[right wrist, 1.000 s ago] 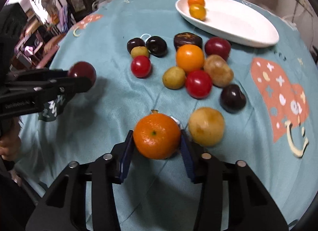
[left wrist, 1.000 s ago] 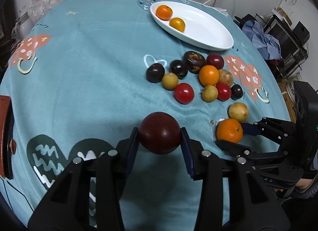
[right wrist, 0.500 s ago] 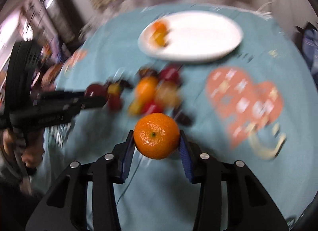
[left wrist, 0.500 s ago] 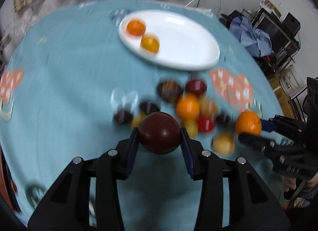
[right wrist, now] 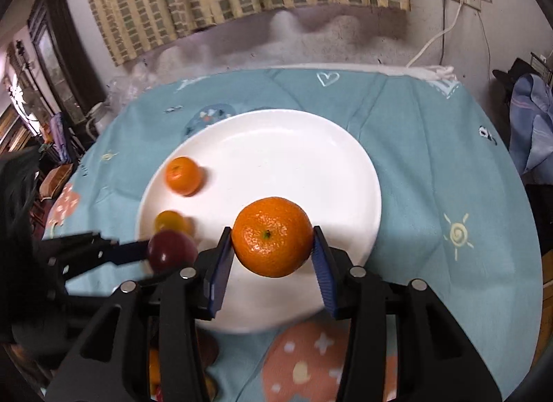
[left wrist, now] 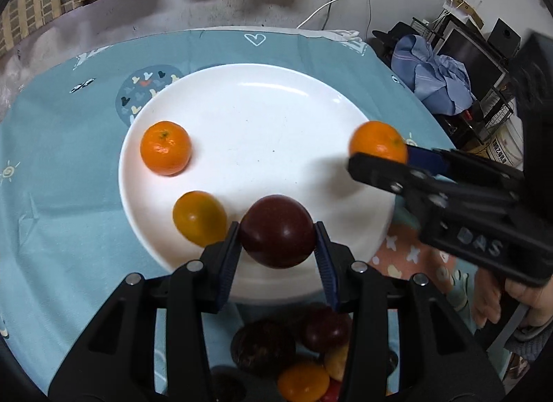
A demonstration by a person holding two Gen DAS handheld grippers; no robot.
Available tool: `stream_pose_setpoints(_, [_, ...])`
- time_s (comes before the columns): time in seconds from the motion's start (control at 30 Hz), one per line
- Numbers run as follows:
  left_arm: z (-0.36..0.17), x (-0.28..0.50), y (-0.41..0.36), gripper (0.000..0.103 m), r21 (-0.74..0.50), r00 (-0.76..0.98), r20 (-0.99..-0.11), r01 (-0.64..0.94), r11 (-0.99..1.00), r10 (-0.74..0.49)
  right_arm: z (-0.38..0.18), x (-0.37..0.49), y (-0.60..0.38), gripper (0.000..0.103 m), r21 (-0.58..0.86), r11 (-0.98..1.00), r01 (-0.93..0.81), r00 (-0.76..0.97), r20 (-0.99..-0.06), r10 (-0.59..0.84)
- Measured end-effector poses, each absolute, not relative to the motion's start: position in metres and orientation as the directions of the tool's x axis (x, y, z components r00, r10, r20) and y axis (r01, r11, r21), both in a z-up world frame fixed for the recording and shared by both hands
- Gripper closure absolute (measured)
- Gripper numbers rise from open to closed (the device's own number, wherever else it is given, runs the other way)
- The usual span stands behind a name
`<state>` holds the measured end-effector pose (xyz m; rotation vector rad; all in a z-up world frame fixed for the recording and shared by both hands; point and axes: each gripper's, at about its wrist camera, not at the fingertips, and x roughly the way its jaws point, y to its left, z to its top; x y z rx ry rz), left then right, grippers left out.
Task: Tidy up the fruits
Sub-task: 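Carry both fruits onto the white plate and open both tools, then grasp a red cherry tomato with the left tool while the right tool grasps a golden round fruit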
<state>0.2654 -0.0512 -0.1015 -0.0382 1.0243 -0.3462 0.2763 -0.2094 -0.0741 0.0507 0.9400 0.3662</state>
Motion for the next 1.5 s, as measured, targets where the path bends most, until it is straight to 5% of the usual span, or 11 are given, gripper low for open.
stream_pose_setpoints(0.07, [-0.1, 0.266, -0.053, 0.047, -0.187, 0.483, -0.823, 0.265, 0.946, -0.298, -0.071, 0.275, -0.211, 0.037, 0.181, 0.943, -0.279, 0.567, -0.761, 0.314])
stream_pose_setpoints(0.33, [-0.078, 0.238, -0.027, 0.047, -0.206, 0.524, -0.801, 0.213, 0.955, -0.29, -0.054, 0.236, -0.231, 0.037, 0.237, 0.937, -0.255, 0.604, -0.718, 0.346])
stream_pose_setpoints(0.73, [-0.111, 0.113, 0.05, 0.047, -0.162, 0.441, -0.883, 0.03, 0.986, -0.158, -0.082, 0.091, -0.252, 0.038, 0.275, 0.94, -0.205, 0.493, -0.8, 0.341])
stream_pose_setpoints(0.97, [-0.125, 0.105, 0.026, 0.047, -0.193, 0.41, -0.888, 0.075, 0.978, -0.207, -0.082, 0.059, -0.242, 0.038, 0.255, 0.939, -0.232, 0.456, -0.824, 0.337])
stream_pose_setpoints(1.4, [-0.14, 0.127, 0.007, 0.057, -0.241, 0.385, -0.884, 0.111, 0.964, -0.266, -0.071, 0.051, -0.25, 0.038, 0.231, 0.952, -0.2, 0.489, -0.819, 0.301])
stream_pose_setpoints(1.5, [-0.139, 0.125, 0.012, 0.066, -0.257, 0.392, -0.877, 0.107, 0.96, -0.278, -0.072, 0.051, -0.247, 0.038, 0.232, 0.95, -0.208, 0.485, -0.819, 0.306])
